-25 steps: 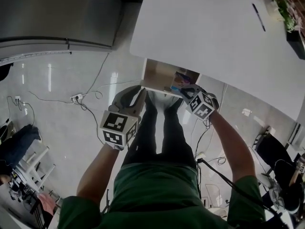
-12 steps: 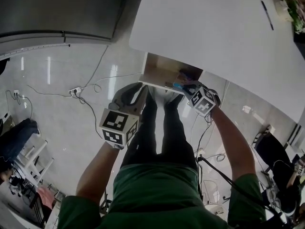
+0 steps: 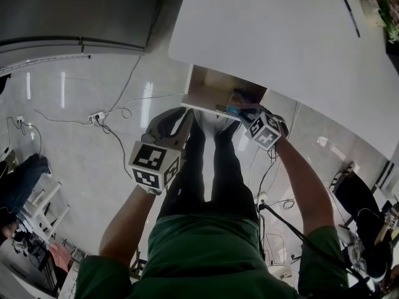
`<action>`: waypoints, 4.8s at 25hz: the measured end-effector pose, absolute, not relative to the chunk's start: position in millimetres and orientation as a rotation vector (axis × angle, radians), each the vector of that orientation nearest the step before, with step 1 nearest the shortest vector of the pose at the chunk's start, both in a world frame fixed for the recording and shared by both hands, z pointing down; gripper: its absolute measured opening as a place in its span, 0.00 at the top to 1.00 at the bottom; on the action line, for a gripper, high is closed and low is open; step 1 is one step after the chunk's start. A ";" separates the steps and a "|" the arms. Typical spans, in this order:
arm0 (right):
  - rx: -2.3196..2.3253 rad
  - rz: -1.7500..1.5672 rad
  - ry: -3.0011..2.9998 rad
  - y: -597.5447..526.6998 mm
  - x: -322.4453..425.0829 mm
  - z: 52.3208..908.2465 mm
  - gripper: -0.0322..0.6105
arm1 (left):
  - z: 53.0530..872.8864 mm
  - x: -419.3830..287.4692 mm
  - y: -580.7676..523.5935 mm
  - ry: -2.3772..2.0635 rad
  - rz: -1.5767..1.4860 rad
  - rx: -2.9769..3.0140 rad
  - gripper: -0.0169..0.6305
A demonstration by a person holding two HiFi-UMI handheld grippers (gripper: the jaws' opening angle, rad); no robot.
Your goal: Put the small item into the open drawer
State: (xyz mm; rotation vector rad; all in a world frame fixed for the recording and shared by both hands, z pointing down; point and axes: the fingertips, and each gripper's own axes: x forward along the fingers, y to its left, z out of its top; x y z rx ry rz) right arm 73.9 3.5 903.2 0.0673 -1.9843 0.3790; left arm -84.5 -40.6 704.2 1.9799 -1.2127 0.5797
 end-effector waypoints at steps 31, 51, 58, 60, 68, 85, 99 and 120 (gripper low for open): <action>0.626 0.269 -2.359 -84.5 51.0 671.9 0.90 | 582.7 -75.0 -95.0 -1.318 0.454 2.196 0.89; 1.622 -0.012 -2.663 -208.4 108.2 307.9 0.95 | 335.9 -111.0 -195.3 -1.797 0.006 2.392 0.93; 1.685 -0.239 -2.701 -192.1 105.4 239.9 0.95 | 257.5 -98.9 -191.5 -1.797 -0.175 2.515 0.93; 1.698 -0.274 -2.701 -188.4 105.9 231.3 0.95 | 241.0 -95.7 -189.5 -1.795 -0.217 2.544 0.93; 1.765 -0.310 -2.667 -180.1 113.2 220.1 0.95 | 209.8 -80.7 -186.1 -1.769 -0.265 2.664 0.93; 1.795 -0.276 -2.615 -178.9 115.7 233.5 0.95 | 219.4 -74.9 -194.0 -1.695 -0.264 2.700 0.93; 1.798 -0.268 -2.619 -178.6 122.7 233.8 0.95 | 220.2 -66.2 -194.2 -1.689 -0.250 2.703 0.93; 1.778 -0.224 -2.655 -170.9 142.6 241.0 0.95 | 228.8 -41.8 -184.6 -1.708 -0.198 2.695 0.93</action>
